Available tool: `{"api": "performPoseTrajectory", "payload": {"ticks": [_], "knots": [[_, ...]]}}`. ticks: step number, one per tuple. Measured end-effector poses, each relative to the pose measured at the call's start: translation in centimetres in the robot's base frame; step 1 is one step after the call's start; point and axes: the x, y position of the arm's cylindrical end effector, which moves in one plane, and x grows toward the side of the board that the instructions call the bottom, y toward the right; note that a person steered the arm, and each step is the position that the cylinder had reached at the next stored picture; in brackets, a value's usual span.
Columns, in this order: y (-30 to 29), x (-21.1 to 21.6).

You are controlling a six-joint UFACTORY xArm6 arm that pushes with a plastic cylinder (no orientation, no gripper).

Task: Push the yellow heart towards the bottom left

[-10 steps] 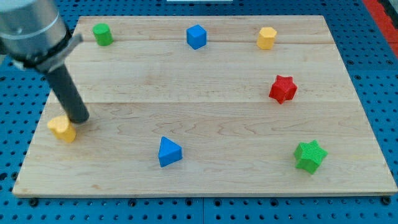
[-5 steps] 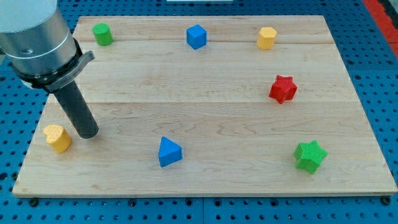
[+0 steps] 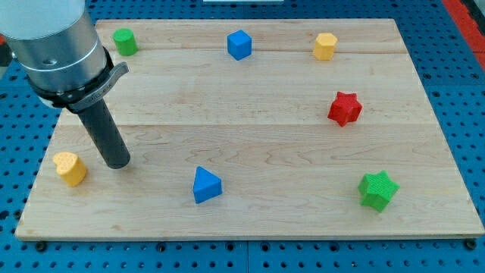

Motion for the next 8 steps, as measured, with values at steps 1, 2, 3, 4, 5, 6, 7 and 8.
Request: {"api": "performPoseTrajectory", "payload": {"ticks": [1,2,3,4,5,6,7,8], "knots": [[0.4,0.0],[1.3,0.0],[2.8,0.0],[3.5,0.0],[3.9,0.0],[3.0,0.0],[0.3,-3.8],[-5.7,-3.6]]}}
